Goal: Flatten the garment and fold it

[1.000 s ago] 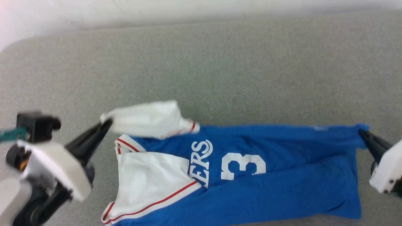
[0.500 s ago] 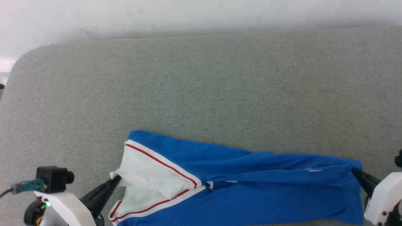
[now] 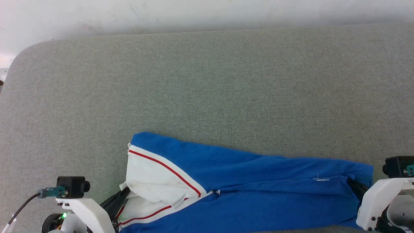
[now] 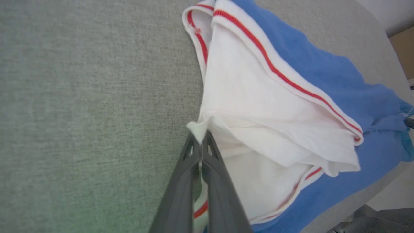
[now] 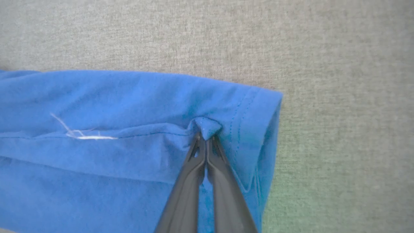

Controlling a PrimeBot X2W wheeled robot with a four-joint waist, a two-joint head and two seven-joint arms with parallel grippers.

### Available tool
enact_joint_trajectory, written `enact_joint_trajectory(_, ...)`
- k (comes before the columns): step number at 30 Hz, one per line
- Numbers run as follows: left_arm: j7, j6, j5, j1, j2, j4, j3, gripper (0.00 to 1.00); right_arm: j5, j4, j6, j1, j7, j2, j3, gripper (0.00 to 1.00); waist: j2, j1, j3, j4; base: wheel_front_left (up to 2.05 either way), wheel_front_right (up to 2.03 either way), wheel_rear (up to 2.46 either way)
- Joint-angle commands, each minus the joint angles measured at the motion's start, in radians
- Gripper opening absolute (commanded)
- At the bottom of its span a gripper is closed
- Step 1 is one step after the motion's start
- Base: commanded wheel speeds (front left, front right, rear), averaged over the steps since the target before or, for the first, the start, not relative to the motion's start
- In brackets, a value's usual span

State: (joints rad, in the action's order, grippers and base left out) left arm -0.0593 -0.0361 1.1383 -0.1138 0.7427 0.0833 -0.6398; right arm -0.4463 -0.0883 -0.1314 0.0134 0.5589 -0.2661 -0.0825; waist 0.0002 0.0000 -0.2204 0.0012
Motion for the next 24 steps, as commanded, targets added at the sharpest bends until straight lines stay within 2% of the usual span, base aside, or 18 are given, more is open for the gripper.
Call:
enact_joint_trajectory(1, 0.014, 0.006, -0.011, -0.02, -0.012, 0.014, -0.001, 0.76, 0.007, -0.013, 0.001, -0.02, -0.013, 0.006, -0.002, 1.0, -0.0002, 0.0, -0.005, -0.001, 0.0, 0.0, 0.0)
enact_joint_trajectory(2, 0.022, 0.008, -0.01, -0.023, -0.024, 0.023, 0.0, 1.0, 0.006, -0.022, 0.001, -0.025, -0.022, 0.008, -0.006, 1.0, -0.0002, 0.0, -0.006, -0.001, 0.0, 0.0, 0.0)
enact_joint_trajectory(5, 0.048, 0.011, -0.019, -0.024, -0.034, 0.023, 0.002, 1.0, -0.004, -0.017, 0.001, -0.026, -0.04, 0.013, -0.011, 1.0, -0.0002, 0.0, -0.007, -0.003, 0.0, 0.0, 0.0)
enact_joint_trajectory(8, 0.13, -0.017, -0.031, -0.01, -0.033, -0.018, 0.046, 1.0, -0.025, 0.035, 0.001, -0.007, -0.051, 0.024, -0.034, 1.0, -0.0002, 0.0, -0.002, -0.004, 0.0, 0.0, 0.0)
enact_joint_trajectory(11, 0.247, -0.078, -0.065, 0.019, -0.026, -0.081, 0.108, 1.0, -0.044, 0.107, 0.001, 0.037, -0.05, 0.041, -0.07, 1.0, -0.0002, 0.0, 0.005, -0.004, 0.0, 0.0, 0.0)
enact_joint_trajectory(14, 0.307, -0.161, -0.128, 0.056, -0.033, -0.157, 0.182, 1.0, -0.044, 0.178, 0.001, 0.088, -0.051, 0.063, -0.115, 1.0, -0.0002, 0.0, 0.014, -0.003, 0.0, 0.0, 0.0)
enact_joint_trajectory(17, 0.32, -0.239, -0.255, 0.093, -0.065, -0.242, 0.278, 1.0, -0.013, 0.229, 0.001, 0.127, -0.057, 0.087, -0.16, 1.0, -0.0002, 0.0, 0.022, -0.004, 0.0, 0.0, 0.0)
enact_joint_trajectory(19, 0.32, -0.273, -0.367, 0.12, -0.119, -0.31, 0.357, 1.0, 0.007, 0.242, 0.001, 0.14, -0.061, 0.111, -0.19, 1.0, -0.0002, 0.0, 0.024, -0.006, 0.0, 0.0, 0.0)
enact_joint_trajectory(24, 0.321, -0.279, -0.602, 0.208, -0.225, -0.396, 0.441, 1.0, 0.058, 0.212, 0.001, 0.146, -0.055, 0.154, -0.226, 1.0, -0.0002, 0.0, 0.019, 0.0, 0.0, 0.0, 0.0)
